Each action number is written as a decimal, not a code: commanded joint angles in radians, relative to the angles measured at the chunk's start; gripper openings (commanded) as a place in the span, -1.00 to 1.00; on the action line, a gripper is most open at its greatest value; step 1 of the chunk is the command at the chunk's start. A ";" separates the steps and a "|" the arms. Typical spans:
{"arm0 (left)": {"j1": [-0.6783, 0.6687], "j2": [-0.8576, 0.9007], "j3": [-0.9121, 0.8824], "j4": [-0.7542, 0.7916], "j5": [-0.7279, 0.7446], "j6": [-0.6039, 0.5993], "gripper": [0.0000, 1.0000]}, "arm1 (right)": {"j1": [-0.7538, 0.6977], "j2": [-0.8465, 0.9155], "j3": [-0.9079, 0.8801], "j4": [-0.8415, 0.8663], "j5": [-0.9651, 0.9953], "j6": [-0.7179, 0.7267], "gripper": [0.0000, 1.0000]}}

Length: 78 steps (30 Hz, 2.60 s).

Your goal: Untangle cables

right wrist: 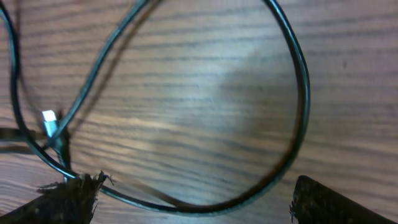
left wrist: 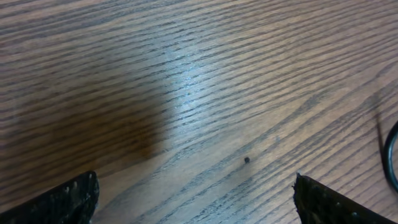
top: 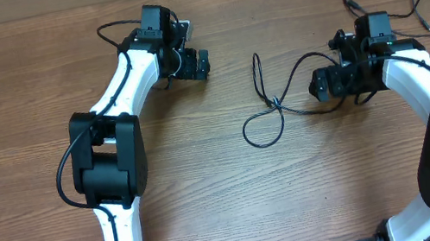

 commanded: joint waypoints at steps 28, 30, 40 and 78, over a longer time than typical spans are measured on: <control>-0.005 -0.007 0.023 0.001 -0.014 -0.017 0.99 | 0.004 0.093 -0.035 0.150 0.221 -0.056 0.91; -0.005 -0.007 0.023 0.001 -0.014 -0.017 1.00 | 0.005 0.097 -0.035 0.136 0.220 -0.055 0.86; -0.005 -0.007 0.023 0.001 -0.014 -0.017 1.00 | 0.005 0.148 -0.035 0.119 0.220 -0.052 0.34; -0.005 -0.007 0.023 0.005 -0.014 -0.017 1.00 | 0.005 0.210 0.098 -0.068 0.246 0.006 -0.92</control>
